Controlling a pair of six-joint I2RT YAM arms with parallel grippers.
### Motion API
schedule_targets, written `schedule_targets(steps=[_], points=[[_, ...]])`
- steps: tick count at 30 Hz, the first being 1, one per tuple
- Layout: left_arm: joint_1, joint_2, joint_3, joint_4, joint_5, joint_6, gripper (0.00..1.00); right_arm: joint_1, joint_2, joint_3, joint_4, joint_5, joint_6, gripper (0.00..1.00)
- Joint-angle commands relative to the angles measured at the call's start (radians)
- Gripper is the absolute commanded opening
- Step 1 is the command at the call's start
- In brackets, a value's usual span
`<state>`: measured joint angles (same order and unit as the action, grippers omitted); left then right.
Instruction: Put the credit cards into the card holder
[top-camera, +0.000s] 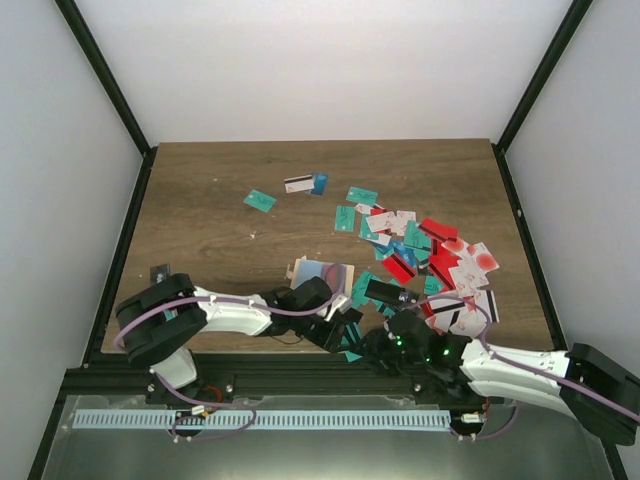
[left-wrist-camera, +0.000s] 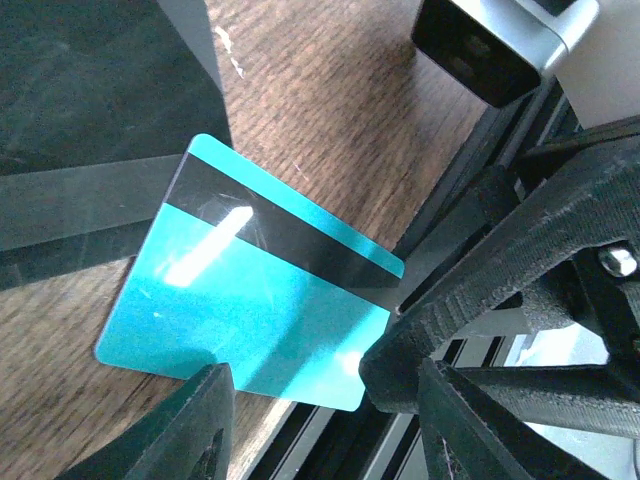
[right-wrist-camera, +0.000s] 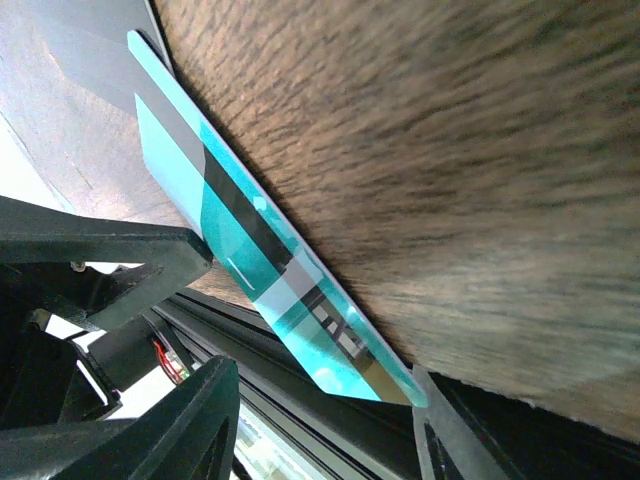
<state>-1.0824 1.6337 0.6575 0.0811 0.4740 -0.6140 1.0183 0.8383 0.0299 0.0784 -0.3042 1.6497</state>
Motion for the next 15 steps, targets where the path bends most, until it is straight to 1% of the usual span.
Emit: schedule_targets(steps=[1, 8, 15], points=[[-0.033, 0.04, -0.018, 0.009, 0.048, -0.012, 0.53, 0.002, -0.002, -0.026, -0.016, 0.064, 0.004, 0.5], [-0.033, -0.01, -0.001, -0.032, 0.031, -0.015, 0.52, 0.002, -0.03, -0.032, -0.036, 0.08, 0.004, 0.48], [-0.033, 0.008, -0.021, -0.019, 0.046, -0.015, 0.52, 0.002, -0.05, -0.057, -0.006, 0.106, 0.012, 0.42]])
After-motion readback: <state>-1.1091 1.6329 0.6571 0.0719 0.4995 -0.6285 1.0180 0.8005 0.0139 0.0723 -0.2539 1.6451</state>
